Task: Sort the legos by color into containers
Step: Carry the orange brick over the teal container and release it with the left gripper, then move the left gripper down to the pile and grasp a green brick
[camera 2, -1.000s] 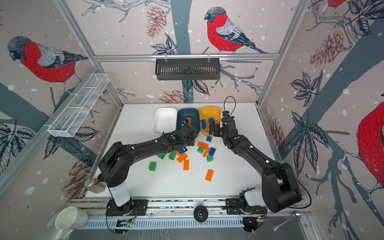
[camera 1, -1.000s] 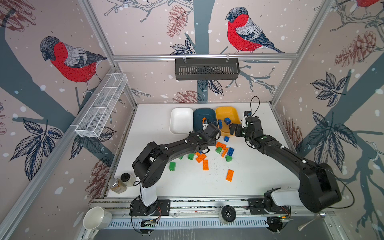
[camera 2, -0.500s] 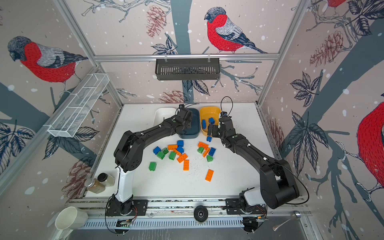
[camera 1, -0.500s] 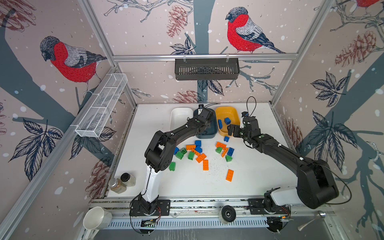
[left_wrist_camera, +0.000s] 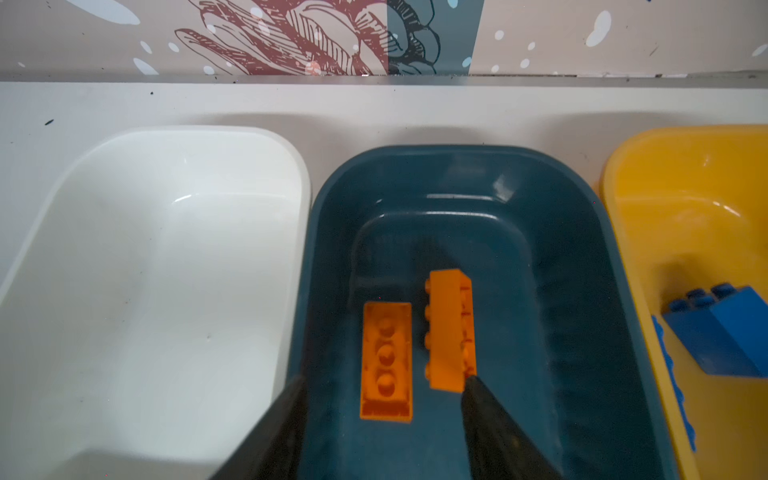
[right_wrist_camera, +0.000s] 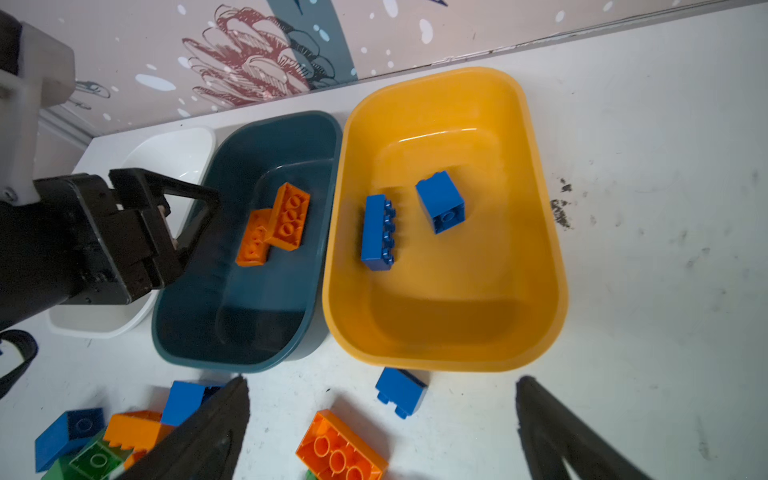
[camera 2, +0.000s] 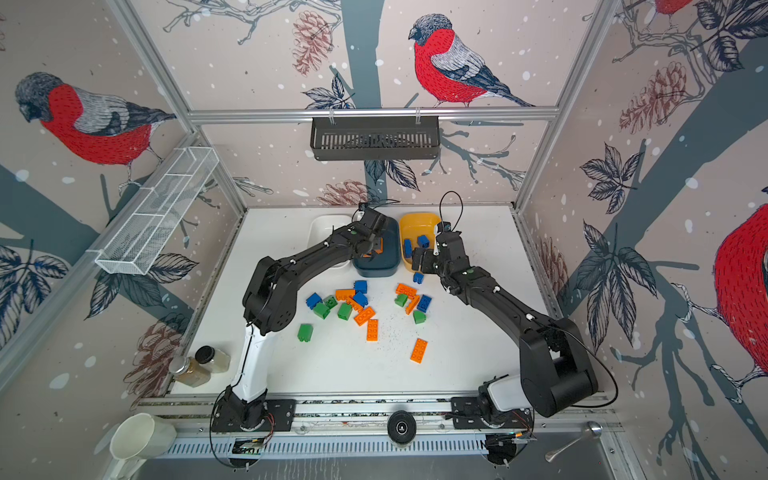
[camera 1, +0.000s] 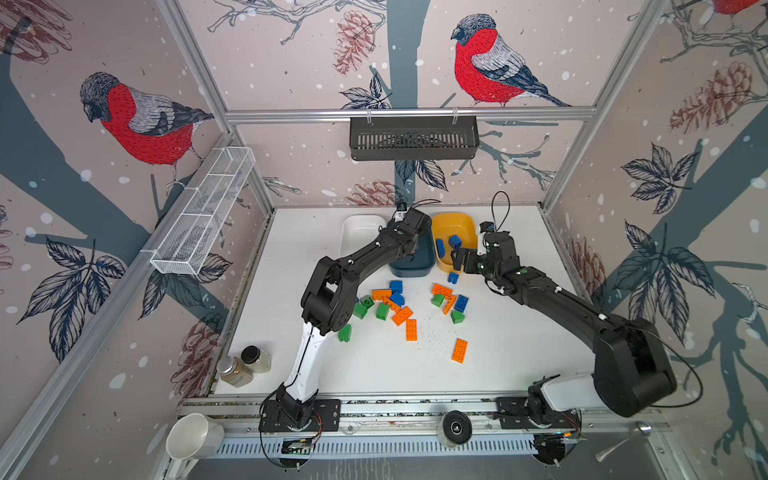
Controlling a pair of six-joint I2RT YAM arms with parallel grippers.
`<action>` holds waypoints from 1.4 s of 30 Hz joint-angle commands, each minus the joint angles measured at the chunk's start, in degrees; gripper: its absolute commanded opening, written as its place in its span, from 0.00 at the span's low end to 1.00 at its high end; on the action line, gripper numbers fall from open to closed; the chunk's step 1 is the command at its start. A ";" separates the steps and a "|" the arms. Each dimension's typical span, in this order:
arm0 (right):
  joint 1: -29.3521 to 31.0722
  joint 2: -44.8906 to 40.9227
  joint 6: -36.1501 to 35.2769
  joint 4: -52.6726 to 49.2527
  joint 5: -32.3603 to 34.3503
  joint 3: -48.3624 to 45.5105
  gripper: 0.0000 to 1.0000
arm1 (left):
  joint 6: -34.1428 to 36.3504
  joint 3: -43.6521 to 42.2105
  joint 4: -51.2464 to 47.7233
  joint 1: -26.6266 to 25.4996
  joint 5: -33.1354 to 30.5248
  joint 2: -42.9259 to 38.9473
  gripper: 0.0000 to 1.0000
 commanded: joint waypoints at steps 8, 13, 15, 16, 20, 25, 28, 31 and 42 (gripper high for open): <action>2.77 1.52 1.01 4.51 -1.50 0.05 0.99 | -4.11 -17.65 1.44 0.13 2.16 -15.82 0.94; 3.77 2.15 1.38 5.91 -2.18 -0.06 1.00 | -8.29 -26.89 -1.74 0.13 -0.47 -23.59 0.97; 4.36 2.24 1.62 6.39 -2.05 -0.01 1.00 | -9.51 -29.89 -2.90 0.13 0.32 -25.79 0.97; 4.70 2.28 2.17 6.46 -1.68 0.20 1.00 | -10.35 -31.11 -4.03 0.13 0.41 -26.63 0.97; 5.75 2.62 7.58 7.86 -0.13 0.22 1.00 | -13.01 -35.31 -7.35 0.13 2.97 -29.70 0.97; 8.31 4.16 8.78 10.00 1.17 0.87 1.00 | -10.14 -43.41 -5.26 0.30 12.74 -33.84 0.97; 8.59 5.60 8.20 9.33 1.23 2.29 1.00 | -7.75 -47.80 -4.04 0.30 16.19 -35.70 0.97; 8.62 6.53 7.54 8.33 1.06 3.63 1.00 | -6.11 -50.10 -3.33 0.53 17.63 -36.57 0.95; 8.68 7.62 7.71 7.40 1.57 4.41 1.00 | -12.51 -54.77 -4.73 2.67 14.29 -40.69 0.83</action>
